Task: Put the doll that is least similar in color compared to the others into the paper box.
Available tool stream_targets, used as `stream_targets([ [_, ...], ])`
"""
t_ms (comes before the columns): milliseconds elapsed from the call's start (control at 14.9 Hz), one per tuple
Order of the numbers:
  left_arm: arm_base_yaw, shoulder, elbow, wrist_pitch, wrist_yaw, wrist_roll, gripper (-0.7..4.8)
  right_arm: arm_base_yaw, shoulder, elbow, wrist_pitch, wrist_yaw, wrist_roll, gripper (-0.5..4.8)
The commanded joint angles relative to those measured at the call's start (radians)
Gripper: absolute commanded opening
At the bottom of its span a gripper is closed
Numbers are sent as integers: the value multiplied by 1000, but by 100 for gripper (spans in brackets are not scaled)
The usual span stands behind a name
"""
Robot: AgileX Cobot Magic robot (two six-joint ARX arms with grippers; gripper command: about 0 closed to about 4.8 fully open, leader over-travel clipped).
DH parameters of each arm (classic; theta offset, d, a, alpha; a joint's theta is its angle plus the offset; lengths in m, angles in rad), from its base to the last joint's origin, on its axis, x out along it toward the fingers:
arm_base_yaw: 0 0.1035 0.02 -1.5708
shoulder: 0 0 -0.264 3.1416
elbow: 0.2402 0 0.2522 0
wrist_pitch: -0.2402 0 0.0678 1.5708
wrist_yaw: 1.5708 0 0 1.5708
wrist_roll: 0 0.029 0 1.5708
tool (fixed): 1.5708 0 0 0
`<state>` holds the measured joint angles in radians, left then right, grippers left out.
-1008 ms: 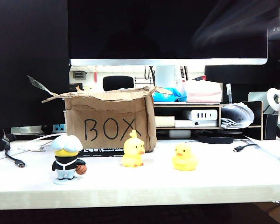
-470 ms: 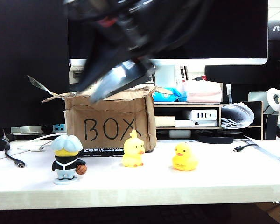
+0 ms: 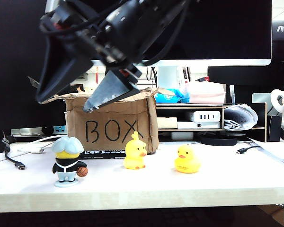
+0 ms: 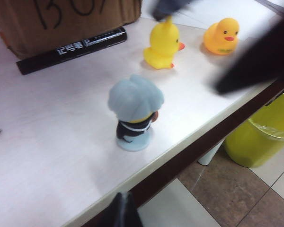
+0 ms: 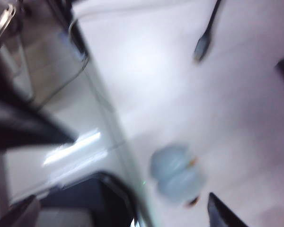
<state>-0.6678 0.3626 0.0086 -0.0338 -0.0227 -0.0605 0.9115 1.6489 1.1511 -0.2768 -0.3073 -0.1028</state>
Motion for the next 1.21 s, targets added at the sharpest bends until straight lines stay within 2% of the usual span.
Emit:
stream_targets([
  [67, 0, 0, 2, 13, 1, 0, -5, 8, 43, 13, 58, 72, -2, 479],
  [873, 0, 0, 2, 13, 1, 0, -5, 8, 224, 13, 149, 64, 5, 479],
  [1075, 0, 0, 2, 13, 1, 0, -5, 7, 225, 13, 177, 66, 6, 448],
  [1209, 0, 0, 2, 13, 1, 0, -5, 7, 228, 13, 162, 82, 5, 357],
])
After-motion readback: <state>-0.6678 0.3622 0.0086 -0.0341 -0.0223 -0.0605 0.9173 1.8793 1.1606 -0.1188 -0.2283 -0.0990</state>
